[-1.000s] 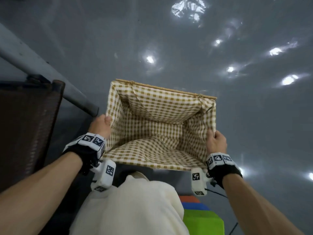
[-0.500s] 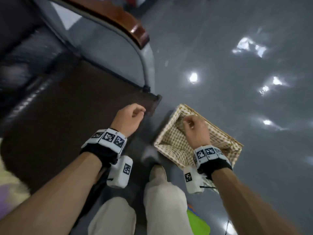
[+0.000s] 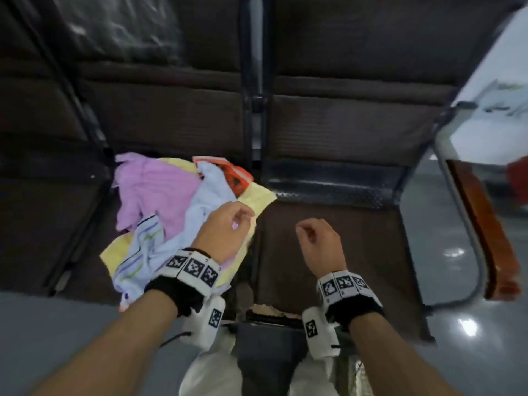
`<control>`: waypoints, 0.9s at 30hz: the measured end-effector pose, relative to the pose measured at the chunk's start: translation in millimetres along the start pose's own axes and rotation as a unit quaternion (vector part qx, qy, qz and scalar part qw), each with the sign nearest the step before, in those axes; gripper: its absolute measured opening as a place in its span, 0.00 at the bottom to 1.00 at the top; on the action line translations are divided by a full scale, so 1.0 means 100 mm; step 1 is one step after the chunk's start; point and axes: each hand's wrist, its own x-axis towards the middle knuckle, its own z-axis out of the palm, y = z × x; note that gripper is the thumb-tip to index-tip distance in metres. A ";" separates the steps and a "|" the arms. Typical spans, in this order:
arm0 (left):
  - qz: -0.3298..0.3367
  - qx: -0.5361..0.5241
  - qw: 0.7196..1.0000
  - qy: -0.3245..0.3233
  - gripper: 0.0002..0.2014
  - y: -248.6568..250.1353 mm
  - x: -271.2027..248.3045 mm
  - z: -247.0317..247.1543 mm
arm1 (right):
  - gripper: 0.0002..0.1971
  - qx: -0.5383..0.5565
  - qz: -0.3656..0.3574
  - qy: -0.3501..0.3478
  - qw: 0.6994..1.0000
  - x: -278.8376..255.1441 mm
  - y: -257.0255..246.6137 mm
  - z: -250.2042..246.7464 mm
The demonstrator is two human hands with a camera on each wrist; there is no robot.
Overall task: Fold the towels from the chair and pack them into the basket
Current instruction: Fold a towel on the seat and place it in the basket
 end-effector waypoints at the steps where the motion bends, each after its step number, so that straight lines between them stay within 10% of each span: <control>1: -0.021 -0.004 1.000 0.019 0.10 -0.12 -0.03 -0.05 | 0.06 0.003 -0.015 -0.031 0.999 0.08 -0.08 0.16; 12: -0.191 0.102 0.963 0.163 0.24 -2.39 0.13 0.13 | 0.24 0.013 -0.152 -0.215 0.965 0.94 0.25 2.35; 19: -0.044 0.132 0.968 0.211 0.11 -2.83 0.54 0.53 | 0.18 -0.048 -0.317 -0.151 0.935 1.37 0.60 3.04; 27: 0.091 0.108 0.970 0.196 0.12 -2.55 1.06 1.02 | 0.05 -0.023 -0.359 -0.091 0.929 1.65 1.18 2.56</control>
